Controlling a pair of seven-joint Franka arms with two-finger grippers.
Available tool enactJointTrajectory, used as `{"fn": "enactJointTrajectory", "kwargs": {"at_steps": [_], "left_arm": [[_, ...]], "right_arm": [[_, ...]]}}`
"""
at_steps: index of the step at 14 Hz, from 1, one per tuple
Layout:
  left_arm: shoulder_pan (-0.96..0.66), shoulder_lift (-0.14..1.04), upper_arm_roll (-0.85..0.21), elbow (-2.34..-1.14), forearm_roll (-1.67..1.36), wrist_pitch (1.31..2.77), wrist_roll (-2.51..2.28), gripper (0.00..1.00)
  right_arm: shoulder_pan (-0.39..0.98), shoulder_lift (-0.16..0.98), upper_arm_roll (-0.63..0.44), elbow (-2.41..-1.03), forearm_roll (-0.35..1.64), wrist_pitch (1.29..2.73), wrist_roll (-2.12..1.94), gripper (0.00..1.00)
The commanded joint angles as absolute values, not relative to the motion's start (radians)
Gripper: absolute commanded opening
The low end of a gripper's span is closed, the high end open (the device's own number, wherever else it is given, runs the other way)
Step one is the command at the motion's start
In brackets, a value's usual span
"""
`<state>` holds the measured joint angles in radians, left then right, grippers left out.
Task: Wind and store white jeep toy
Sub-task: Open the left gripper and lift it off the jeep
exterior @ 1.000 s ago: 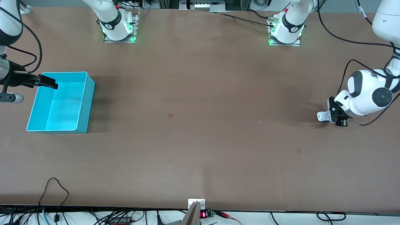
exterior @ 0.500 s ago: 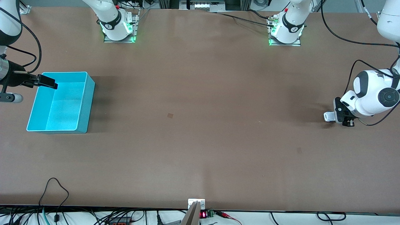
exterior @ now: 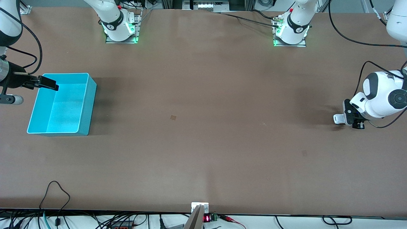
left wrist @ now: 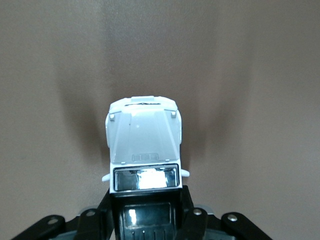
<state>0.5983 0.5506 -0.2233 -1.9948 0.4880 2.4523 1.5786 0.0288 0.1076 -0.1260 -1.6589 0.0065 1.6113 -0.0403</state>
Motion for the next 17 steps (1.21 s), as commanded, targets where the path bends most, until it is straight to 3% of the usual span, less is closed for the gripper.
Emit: {"fn": "enactJointTrajectory", "kwargs": {"at_steps": [1,2,3,9,17], "left_arm": [[0.612,0.638,-0.233,-1.94,0.512,2.497,1.592,0.61],[0.62,0.611,-0.257,-1.94,0.506,2.491,1.598,0.85],[0.633,0.579,-0.287,-1.942,0.503,2.478,1.617,1.0],[0.621,0.453,-0.354,-1.937,0.394,2.301,1.631,1.0],[0.523,0.364,-0.354,-1.914,0.226,2.238,1.626,1.0]], "right_arm": [[0.021,0.107,-0.123,-1.644,0.025,1.597,-0.044,1.0],[0.021,0.107,-0.123,-1.644,0.025,1.597,-0.044,1.0],[0.021,0.107,-0.123,-1.644,0.025,1.597,-0.044,1.0],[0.021,0.107,-0.123,-1.644,0.025,1.597,-0.044,1.0],[0.021,0.107,-0.123,-1.644,0.025,1.597,-0.044,1.0]]}}
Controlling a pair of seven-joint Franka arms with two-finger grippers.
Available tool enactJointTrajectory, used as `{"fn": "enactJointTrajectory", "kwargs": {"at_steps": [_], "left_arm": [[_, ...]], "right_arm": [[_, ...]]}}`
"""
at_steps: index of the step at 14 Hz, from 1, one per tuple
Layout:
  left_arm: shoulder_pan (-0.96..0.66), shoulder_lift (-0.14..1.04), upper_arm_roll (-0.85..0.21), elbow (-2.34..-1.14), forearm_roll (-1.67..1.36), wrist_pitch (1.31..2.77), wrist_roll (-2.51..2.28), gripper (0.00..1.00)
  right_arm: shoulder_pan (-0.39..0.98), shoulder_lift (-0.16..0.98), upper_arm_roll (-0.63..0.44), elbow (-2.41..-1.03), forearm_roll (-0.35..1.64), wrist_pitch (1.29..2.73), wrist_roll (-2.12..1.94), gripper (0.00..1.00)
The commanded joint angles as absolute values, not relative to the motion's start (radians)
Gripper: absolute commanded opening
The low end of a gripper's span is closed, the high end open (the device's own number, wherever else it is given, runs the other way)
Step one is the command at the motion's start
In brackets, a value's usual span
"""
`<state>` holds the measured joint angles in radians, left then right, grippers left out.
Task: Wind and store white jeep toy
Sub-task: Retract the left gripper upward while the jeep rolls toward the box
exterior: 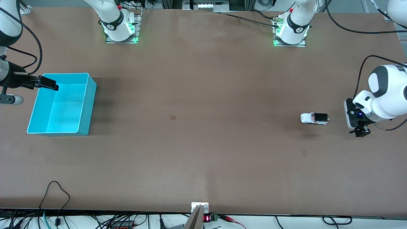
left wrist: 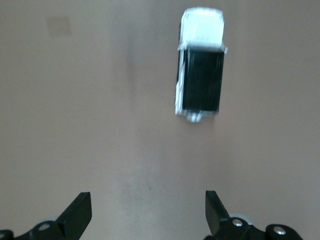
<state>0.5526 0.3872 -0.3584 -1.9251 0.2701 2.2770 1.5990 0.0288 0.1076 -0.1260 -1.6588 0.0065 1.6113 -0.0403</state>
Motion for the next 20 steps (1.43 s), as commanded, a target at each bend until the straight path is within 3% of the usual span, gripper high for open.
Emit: {"fn": "enactJointTrajectory", "kwargs": {"at_steps": [1,9,16,20], "left_arm": [[0.497,0.359,-0.354,-1.904,0.192,2.221,1.625,1.0],[0.35,0.362,-0.351,-1.77,0.06,2.21,1.525,1.0],[0.267,0.356,-0.341,-1.764,0.057,2.21,0.993,1.0],[0.221,0.347,-0.306,-1.688,0.058,2.21,0.723,1.0]], "right_arm": [[0.021,0.107,-0.123,-1.644,0.025,1.595,-0.044,1.0],[0.021,0.107,-0.123,-1.644,0.025,1.595,-0.048,1.0],[0.021,0.107,-0.123,-1.644,0.025,1.595,-0.048,1.0],[0.021,0.109,-0.123,-1.644,0.025,1.595,-0.049,1.0]]}}
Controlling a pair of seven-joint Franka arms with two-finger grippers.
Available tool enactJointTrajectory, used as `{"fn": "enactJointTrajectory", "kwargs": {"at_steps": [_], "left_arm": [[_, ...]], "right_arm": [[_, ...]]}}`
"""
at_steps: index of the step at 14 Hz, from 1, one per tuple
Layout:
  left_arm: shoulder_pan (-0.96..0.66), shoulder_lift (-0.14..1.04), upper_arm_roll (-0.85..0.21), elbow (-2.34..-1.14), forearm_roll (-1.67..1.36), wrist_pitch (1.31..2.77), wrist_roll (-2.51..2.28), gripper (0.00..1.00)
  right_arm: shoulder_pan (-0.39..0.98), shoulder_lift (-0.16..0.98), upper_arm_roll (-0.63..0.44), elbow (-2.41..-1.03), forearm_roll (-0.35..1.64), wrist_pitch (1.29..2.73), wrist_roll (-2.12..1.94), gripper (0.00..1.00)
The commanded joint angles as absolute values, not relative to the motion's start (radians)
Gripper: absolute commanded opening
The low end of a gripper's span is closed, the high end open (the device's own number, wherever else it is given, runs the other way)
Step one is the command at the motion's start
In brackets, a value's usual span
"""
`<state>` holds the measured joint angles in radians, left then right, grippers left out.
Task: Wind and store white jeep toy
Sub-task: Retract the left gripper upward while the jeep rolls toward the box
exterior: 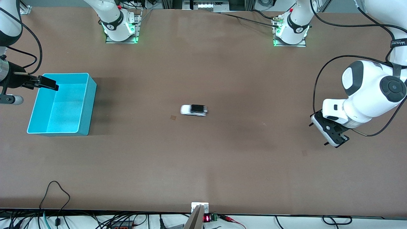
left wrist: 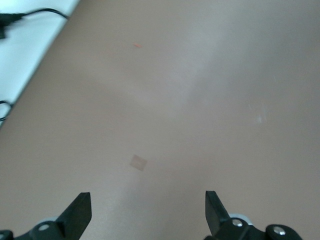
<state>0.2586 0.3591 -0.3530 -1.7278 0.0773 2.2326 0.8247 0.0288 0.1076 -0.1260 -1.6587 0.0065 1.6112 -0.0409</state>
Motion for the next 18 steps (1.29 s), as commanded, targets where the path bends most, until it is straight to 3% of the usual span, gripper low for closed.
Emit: {"fn": "enactJointTrajectory", "kwargs": {"at_steps": [1,7,14,18], "left_arm": [[0.201,0.347,-0.279,-1.675,0.057,2.212,0.678,1.0],[0.14,0.278,-0.177,-1.657,0.008,2.134,0.379,1.0],[-0.047,0.18,0.041,-1.575,-0.077,1.807,-0.04,1.0],[-0.034,0.134,0.041,-1.552,-0.072,1.694,-0.038,1.0]], "right_arm": [[0.021,0.109,-0.123,-1.644,0.025,1.595,-0.049,1.0],[0.021,0.109,-0.123,-1.644,0.025,1.595,-0.051,1.0],[0.025,0.109,-0.121,-1.644,0.025,1.595,-0.051,1.0],[0.026,0.13,-0.118,-1.647,0.028,1.603,-0.052,1.0]]}}
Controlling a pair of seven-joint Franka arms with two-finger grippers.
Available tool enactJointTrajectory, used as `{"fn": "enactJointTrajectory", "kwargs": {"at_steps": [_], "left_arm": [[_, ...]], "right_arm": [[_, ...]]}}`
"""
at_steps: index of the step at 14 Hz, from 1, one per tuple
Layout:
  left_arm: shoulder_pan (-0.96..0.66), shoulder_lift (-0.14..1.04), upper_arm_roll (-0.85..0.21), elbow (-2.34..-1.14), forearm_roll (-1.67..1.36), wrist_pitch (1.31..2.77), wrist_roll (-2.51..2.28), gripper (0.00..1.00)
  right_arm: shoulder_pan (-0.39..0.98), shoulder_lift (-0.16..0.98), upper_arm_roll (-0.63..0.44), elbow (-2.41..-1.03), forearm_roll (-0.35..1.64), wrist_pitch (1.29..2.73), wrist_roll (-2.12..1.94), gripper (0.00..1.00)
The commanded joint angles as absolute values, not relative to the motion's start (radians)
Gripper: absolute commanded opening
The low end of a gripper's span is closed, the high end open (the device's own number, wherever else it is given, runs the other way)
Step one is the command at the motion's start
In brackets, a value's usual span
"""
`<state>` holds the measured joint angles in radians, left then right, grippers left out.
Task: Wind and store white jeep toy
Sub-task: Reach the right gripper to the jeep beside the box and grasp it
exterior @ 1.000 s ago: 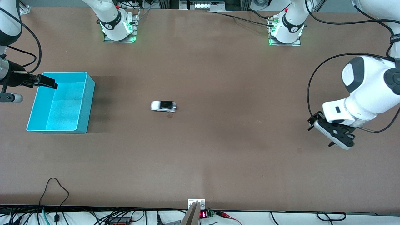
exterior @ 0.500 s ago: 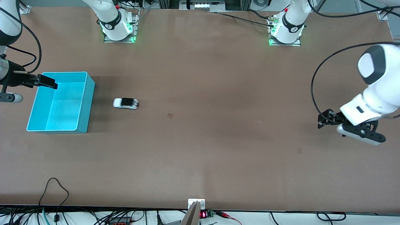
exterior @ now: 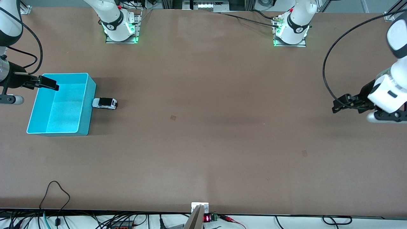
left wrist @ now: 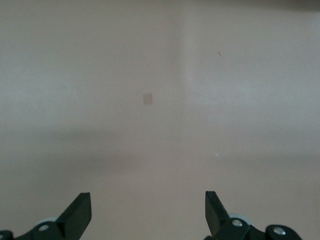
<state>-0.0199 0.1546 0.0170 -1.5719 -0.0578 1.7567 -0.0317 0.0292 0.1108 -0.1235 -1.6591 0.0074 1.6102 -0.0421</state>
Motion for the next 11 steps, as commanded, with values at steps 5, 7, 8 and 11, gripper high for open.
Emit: {"fn": "enactJointTrajectory", "kwargs": {"at_steps": [5,7,8,11], "left_arm": [[-0.022,0.078,0.043,-1.586,-0.066,1.661,-0.037,1.0],[-0.017,0.074,0.043,-1.586,-0.063,1.663,-0.034,1.0],[-0.017,0.074,0.041,-1.586,-0.063,1.661,-0.032,1.0],[-0.017,0.078,0.041,-1.572,-0.067,1.66,0.041,1.0]], "right_arm": [[0.054,0.158,-0.114,-1.654,0.083,1.6,-0.121,1.0],[0.058,0.157,-0.114,-1.686,0.083,1.606,-0.162,1.0],[0.063,0.152,-0.114,-1.703,0.083,1.612,-0.173,1.0],[0.039,0.108,-0.059,-1.836,0.069,1.721,-0.211,1.0]]}}
